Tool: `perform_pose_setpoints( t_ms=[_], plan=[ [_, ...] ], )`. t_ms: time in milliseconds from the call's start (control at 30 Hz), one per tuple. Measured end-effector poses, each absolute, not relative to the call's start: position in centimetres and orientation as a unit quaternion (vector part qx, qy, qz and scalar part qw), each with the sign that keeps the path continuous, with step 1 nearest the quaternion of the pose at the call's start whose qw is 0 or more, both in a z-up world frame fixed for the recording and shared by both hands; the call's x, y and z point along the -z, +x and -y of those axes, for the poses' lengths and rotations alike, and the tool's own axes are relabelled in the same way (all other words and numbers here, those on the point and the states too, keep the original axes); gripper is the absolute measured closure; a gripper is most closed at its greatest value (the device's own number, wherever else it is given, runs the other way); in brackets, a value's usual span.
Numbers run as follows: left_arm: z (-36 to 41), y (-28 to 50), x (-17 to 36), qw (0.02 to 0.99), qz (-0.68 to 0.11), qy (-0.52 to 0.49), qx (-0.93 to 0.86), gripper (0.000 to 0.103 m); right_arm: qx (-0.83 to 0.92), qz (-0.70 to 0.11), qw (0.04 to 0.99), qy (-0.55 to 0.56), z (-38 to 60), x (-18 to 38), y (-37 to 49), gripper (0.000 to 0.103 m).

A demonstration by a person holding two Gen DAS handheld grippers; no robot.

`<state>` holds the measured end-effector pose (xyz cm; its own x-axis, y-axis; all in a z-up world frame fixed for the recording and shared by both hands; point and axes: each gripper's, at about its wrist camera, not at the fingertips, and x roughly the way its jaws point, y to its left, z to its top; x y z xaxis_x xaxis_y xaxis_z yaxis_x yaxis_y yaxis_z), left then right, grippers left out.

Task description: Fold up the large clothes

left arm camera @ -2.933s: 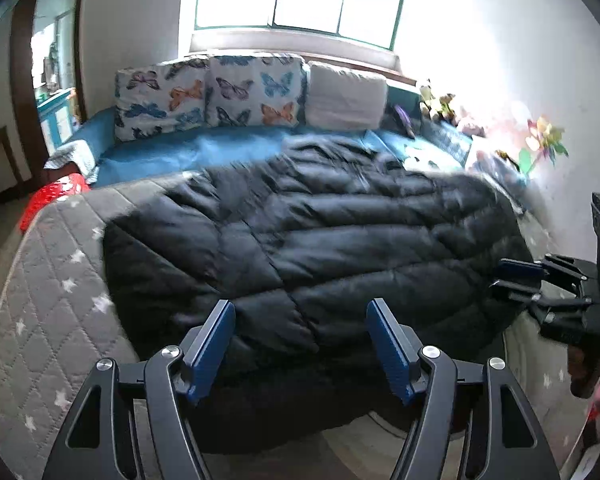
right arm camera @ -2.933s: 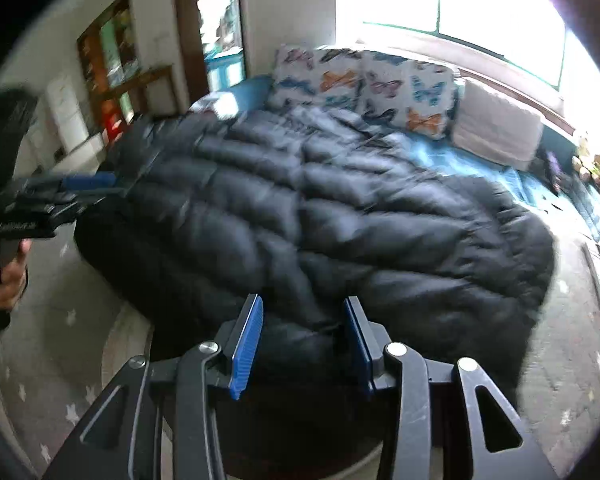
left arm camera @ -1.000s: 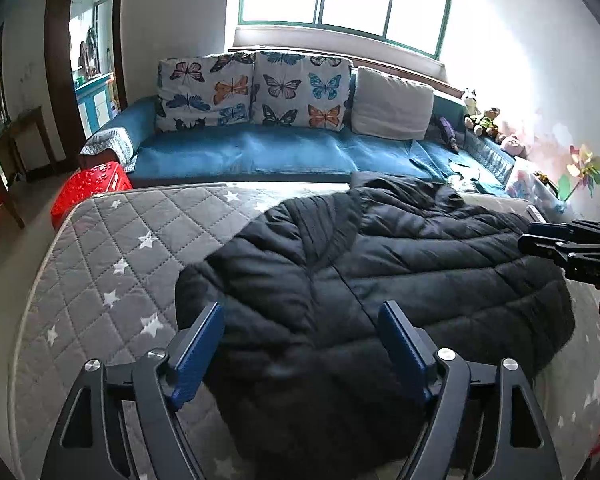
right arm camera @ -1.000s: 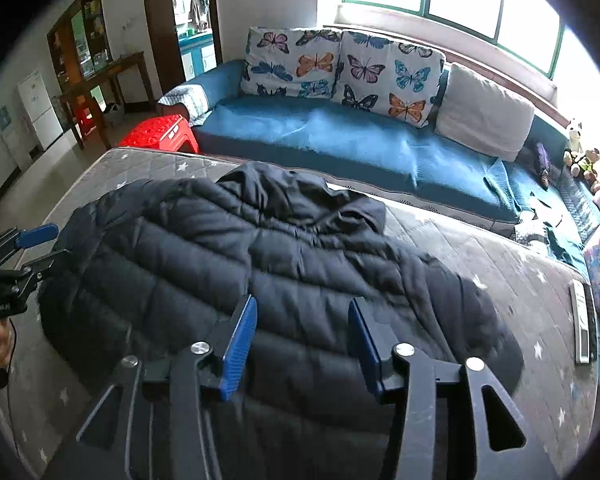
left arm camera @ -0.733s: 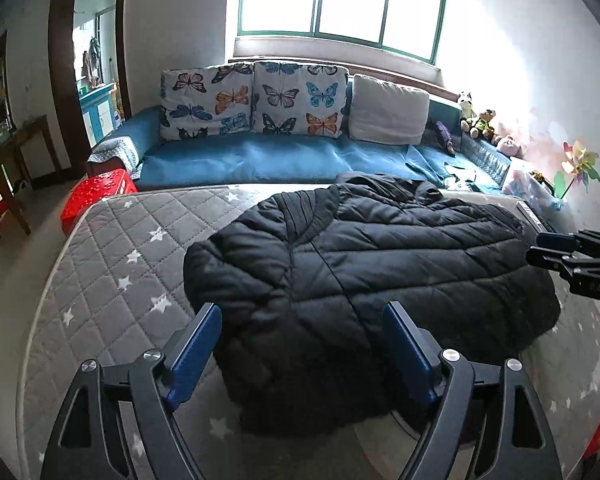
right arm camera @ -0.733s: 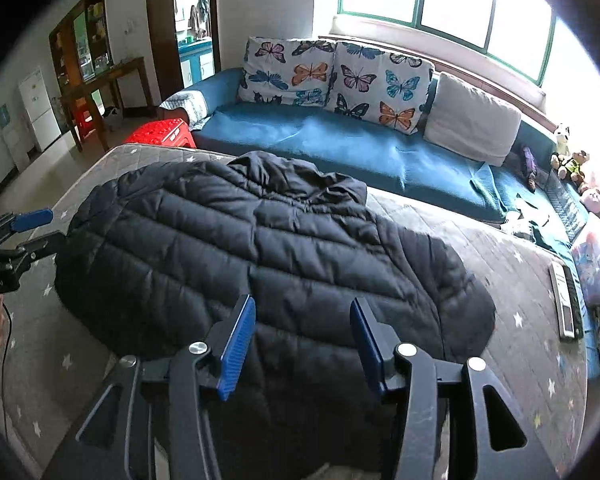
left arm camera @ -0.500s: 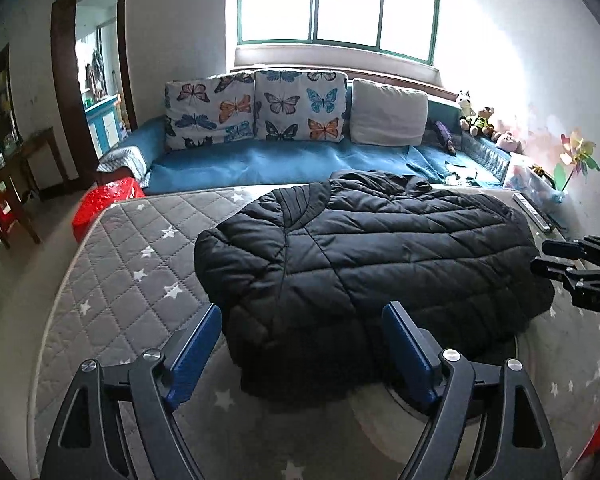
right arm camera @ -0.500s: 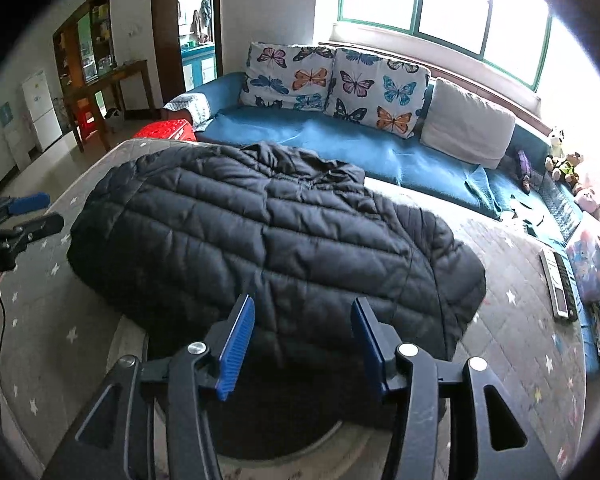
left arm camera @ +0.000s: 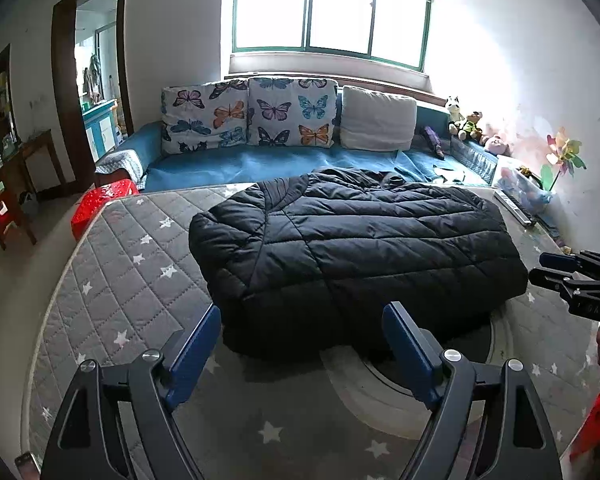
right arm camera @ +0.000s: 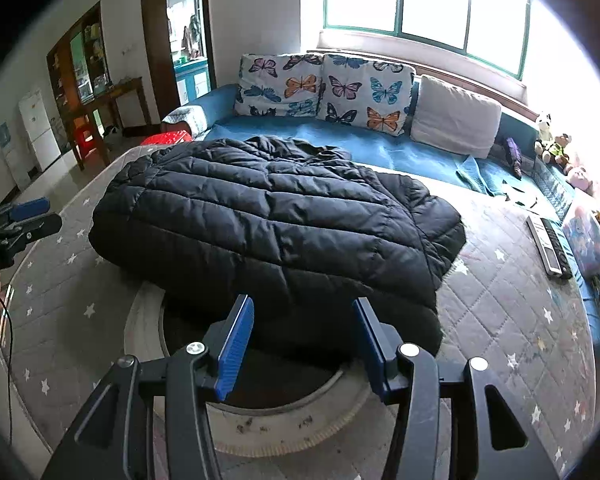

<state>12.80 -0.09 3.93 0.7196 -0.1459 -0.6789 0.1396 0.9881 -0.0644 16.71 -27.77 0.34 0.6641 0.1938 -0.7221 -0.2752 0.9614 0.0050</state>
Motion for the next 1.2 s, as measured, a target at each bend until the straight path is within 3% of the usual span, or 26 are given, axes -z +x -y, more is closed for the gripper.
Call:
perform_pose_setpoints(
  t_ms=[233,767,1200],
  plan=[
    [0.1,11.6,-3.9,0.926,-0.368,-0.018,0.081,0.014,-0.119,-0.38,0.917,-0.031,29.4,-0.3,15.3,0.035],
    [2.0,8.1,-2.9,0.919,-0.382,0.002,0.101,0.014,-0.111,-0.375,0.921,-0.009,30.8,1.0,11.4,0.031],
    [-4.3,17.1,-1.7,0.897,-0.421,-0.104,0.086,0.013,-0.071,-0.393,0.916,0.035,36.9,1.7,18.3,0.03]
  ],
)
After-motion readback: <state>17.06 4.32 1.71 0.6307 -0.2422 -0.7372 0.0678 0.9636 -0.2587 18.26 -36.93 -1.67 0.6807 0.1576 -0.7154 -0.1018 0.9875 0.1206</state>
